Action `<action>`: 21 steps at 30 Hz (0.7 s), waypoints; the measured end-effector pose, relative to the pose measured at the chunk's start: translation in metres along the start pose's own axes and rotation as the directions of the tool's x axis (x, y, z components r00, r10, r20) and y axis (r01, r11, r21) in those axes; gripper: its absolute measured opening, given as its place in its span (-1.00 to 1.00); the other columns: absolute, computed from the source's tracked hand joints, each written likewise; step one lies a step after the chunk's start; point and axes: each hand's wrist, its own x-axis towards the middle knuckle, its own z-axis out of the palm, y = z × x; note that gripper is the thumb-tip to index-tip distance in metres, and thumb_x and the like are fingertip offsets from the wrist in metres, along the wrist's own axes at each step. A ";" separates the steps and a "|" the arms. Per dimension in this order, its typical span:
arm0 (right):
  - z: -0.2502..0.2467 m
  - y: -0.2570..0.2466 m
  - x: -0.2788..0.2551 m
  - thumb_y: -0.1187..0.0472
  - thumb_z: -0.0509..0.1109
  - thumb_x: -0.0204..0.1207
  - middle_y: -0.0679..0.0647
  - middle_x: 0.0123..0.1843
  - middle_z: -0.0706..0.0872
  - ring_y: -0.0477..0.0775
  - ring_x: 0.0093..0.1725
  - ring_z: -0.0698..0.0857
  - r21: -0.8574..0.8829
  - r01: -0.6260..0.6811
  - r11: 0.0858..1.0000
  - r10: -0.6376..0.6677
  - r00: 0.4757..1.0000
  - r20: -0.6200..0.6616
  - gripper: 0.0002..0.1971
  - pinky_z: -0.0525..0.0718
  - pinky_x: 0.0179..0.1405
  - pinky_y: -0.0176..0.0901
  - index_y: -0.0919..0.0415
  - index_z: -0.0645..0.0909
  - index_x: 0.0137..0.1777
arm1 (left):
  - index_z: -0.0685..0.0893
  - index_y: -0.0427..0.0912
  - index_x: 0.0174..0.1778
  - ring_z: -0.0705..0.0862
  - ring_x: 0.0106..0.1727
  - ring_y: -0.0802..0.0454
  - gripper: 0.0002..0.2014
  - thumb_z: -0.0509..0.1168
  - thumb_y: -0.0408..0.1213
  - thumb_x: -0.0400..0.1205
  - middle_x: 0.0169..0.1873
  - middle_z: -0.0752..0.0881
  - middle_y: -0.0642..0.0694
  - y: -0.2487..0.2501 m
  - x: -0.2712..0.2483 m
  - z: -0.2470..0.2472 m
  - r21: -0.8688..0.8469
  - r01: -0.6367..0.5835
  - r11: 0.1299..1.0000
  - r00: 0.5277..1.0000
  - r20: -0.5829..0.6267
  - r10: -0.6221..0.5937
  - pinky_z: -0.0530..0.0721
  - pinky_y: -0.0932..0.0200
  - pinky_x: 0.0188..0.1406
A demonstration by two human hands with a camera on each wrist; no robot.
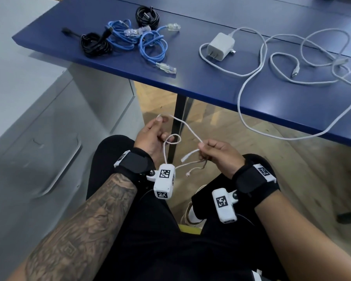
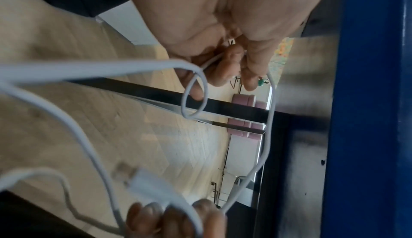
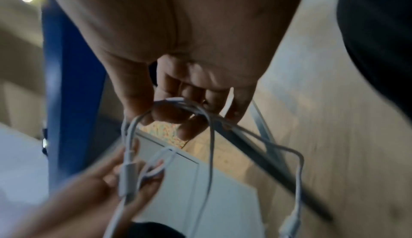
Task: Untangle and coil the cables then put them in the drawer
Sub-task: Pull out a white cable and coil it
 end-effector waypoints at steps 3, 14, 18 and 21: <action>-0.004 -0.001 0.001 0.21 0.46 0.60 0.01 -0.22 0.73 -0.15 -0.21 0.65 -0.318 -0.010 0.948 -0.014 0.997 -0.073 -0.91 0.53 -0.03 -0.29 0.13 0.74 -0.14 | 0.75 -0.15 -0.02 0.34 -0.48 0.10 -0.78 0.23 -0.16 0.75 -0.53 0.33 0.04 0.001 -0.003 -0.001 0.170 -0.054 0.984 0.997 0.058 0.044 0.47 0.24 -0.32; 0.011 -0.044 0.005 0.04 0.33 0.68 -0.32 -0.50 0.61 -0.16 -0.34 0.51 -0.167 0.138 0.976 -0.190 0.915 -0.356 -0.73 0.63 -0.09 -0.05 0.09 0.72 -0.21 | 0.76 -0.29 -0.11 0.49 -0.44 0.13 -0.97 0.41 -0.45 0.60 -0.32 0.62 -0.20 -0.021 -0.010 0.009 0.505 -0.141 0.852 0.982 0.177 0.057 0.48 0.31 -0.37; 0.008 -0.042 0.004 0.12 0.36 0.67 -0.24 -0.57 0.52 -0.10 -0.47 0.37 -0.044 0.128 0.991 -0.134 0.894 -0.429 -0.78 0.54 -0.24 -0.17 0.18 0.73 -0.15 | 0.66 -0.21 -0.29 0.54 -0.36 0.13 -0.85 0.42 -0.41 0.59 -0.38 0.63 -0.08 -0.028 -0.005 0.005 0.536 -0.059 0.842 0.995 0.099 0.007 0.53 0.29 -0.17; 0.005 -0.040 0.007 0.18 0.41 0.60 -0.08 -0.54 0.49 -0.09 -0.56 0.33 0.058 0.143 0.988 -0.087 0.829 -0.552 -0.78 0.49 -0.38 -0.19 0.16 0.76 -0.27 | 0.67 -0.29 -0.24 0.66 -0.36 0.10 -0.89 0.39 -0.43 0.62 -0.35 0.72 -0.17 -0.027 -0.006 0.005 0.502 -0.070 0.862 0.991 0.131 0.004 0.64 0.30 -0.16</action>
